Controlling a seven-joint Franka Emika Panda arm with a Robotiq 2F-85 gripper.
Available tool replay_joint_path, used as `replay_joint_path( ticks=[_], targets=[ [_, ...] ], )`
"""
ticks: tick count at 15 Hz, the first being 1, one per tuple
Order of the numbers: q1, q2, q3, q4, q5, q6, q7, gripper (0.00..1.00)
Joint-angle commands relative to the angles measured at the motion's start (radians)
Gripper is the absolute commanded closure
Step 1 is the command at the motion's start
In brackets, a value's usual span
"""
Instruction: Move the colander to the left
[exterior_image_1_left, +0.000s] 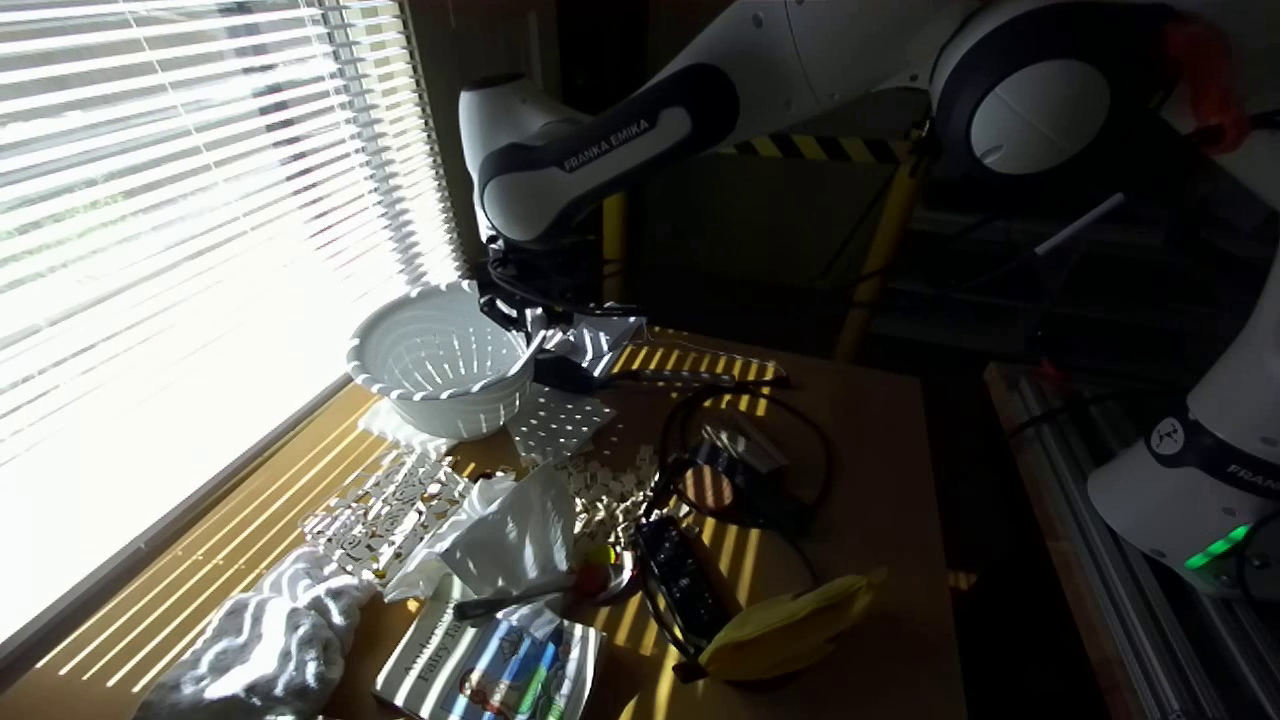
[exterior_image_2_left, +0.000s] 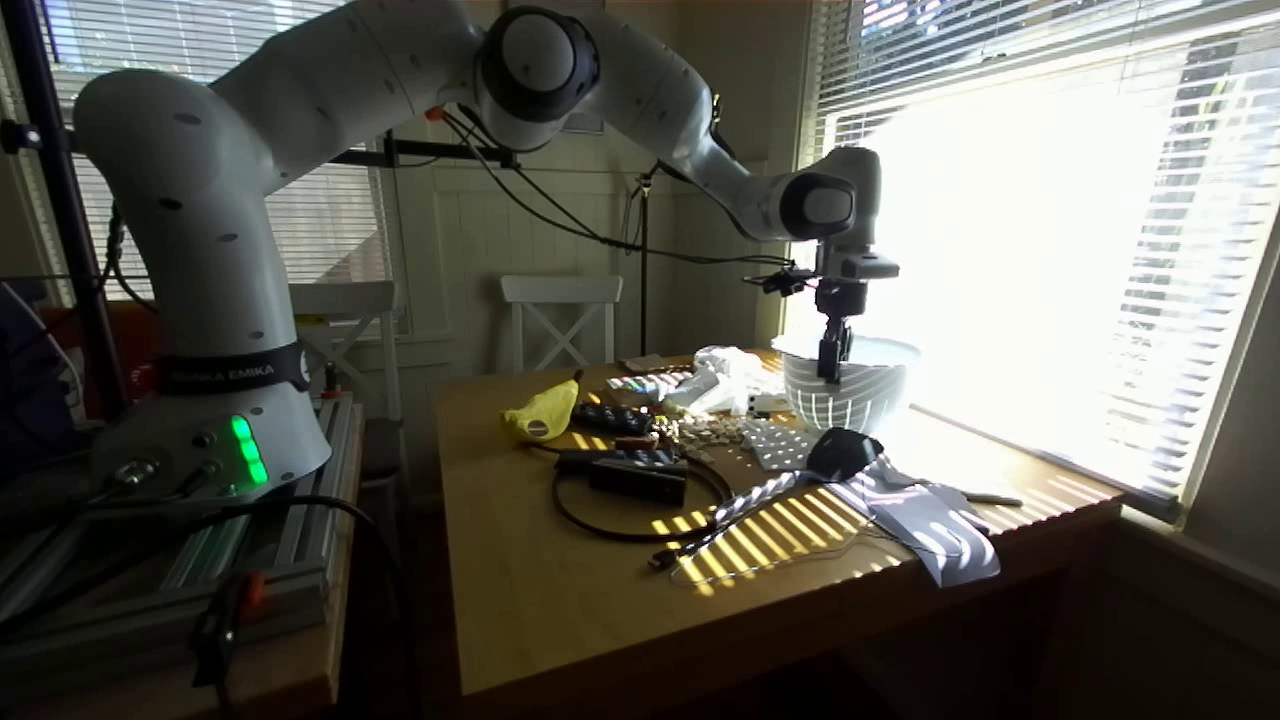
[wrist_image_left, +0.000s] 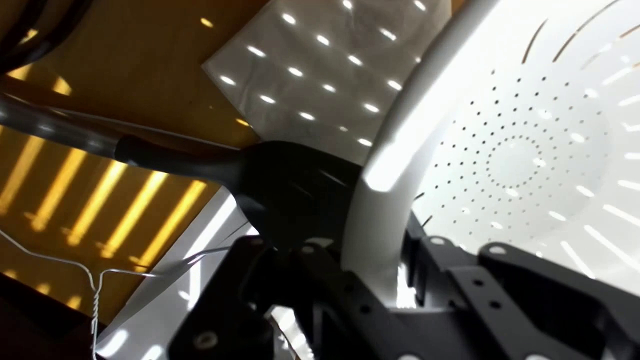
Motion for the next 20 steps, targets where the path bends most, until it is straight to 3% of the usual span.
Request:
replay_joint_path(
  ticks=[1, 6, 13, 17, 20],
  targets=[
    [0.010, -0.049, -0.009, -0.039, -0.028, 0.009, 0.000, 0.99],
    [0.017, -0.200, -0.001, -0.206, -0.053, 0.078, -0.100, 0.98],
    [-0.009, -0.411, 0.010, -0.517, -0.100, 0.244, -0.503, 0.98],
    [-0.040, -0.509, 0.027, -0.708, -0.049, 0.366, -0.592, 0.98],
    [-0.090, -0.589, 0.065, -0.858, 0.047, 0.388, -0.619, 0.98]
  ],
)
